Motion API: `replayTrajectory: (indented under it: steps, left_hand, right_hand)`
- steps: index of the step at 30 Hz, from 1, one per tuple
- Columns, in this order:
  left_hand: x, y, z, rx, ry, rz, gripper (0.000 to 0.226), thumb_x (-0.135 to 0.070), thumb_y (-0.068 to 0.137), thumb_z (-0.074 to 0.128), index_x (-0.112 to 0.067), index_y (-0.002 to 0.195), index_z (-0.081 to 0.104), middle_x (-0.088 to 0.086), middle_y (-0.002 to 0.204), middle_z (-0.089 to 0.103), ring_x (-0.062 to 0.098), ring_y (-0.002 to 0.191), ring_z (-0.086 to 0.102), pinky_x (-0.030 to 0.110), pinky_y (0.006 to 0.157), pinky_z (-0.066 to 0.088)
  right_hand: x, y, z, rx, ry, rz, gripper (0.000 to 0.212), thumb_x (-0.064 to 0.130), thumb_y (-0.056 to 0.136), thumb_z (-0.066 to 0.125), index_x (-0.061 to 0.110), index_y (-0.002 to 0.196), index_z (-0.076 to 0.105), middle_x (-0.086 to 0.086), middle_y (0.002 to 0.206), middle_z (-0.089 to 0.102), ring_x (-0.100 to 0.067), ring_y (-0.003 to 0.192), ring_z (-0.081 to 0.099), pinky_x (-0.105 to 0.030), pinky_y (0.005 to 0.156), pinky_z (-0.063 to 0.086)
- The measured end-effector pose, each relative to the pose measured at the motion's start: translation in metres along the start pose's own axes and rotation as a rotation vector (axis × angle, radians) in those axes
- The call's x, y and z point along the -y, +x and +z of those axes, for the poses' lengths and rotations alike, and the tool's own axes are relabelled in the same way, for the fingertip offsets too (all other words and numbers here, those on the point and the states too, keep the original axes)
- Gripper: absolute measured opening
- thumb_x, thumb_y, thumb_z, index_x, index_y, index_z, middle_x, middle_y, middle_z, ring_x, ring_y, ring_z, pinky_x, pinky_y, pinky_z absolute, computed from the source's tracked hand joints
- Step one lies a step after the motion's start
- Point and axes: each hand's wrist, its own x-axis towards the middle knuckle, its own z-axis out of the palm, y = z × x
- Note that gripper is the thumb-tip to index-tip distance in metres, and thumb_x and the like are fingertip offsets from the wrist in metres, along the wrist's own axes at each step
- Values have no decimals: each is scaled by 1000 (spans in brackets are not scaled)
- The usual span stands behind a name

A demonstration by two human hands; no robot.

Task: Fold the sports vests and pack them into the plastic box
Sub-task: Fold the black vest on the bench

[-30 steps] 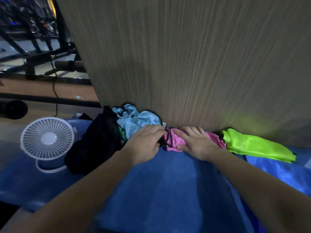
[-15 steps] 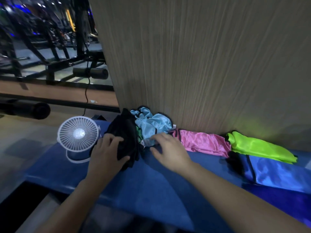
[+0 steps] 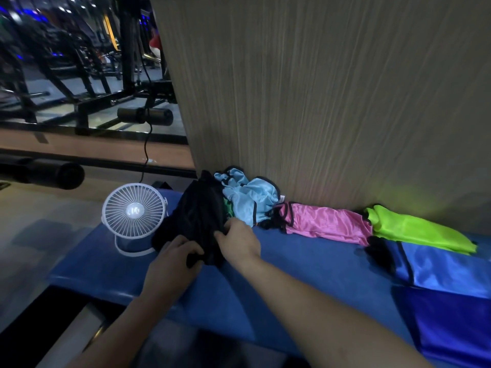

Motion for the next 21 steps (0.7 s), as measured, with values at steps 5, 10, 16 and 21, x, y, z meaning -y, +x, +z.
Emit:
replayTrajectory:
  steps: [5, 10, 16, 21]
  left_hand:
    - [-15, -4, -8, -107, -162, 28, 22, -8, 80, 74, -27, 86, 64, -13, 92, 54, 9, 81, 60, 34, 70, 51]
    - [-44, -22, -24, -226, -246, 172, 16, -7, 84, 69, -19, 92, 61, -12, 98, 53, 5, 85, 57, 29, 74, 49]
    - [-81, -51, -49, -262, -311, 292, 17, -11, 81, 58, -17, 96, 57, -8, 105, 51, 3, 96, 55, 11, 84, 39]
    - [-111, -71, -59, -196, -457, 258, 10, -24, 88, 54, -25, 98, 57, -15, 107, 64, 4, 101, 62, 23, 86, 48]
  right_hand:
    - [11, -13, -14, -125, 8, -150, 9, 26, 95, 51, 19, 89, 48, -1, 86, 58, -26, 81, 55, -34, 69, 42]
    - [23, -35, -45, -233, 21, -429, 15, 26, 94, 55, 20, 85, 45, 2, 73, 55, -22, 73, 54, -38, 64, 46]
    - [24, -77, -89, -270, 190, -515, 20, 21, 86, 59, 17, 75, 44, 2, 75, 50, -17, 72, 47, -40, 66, 45]
    - [-5, -119, -120, -194, 341, -302, 27, 14, 84, 60, 21, 68, 39, 5, 61, 44, -11, 59, 39, -34, 59, 35]
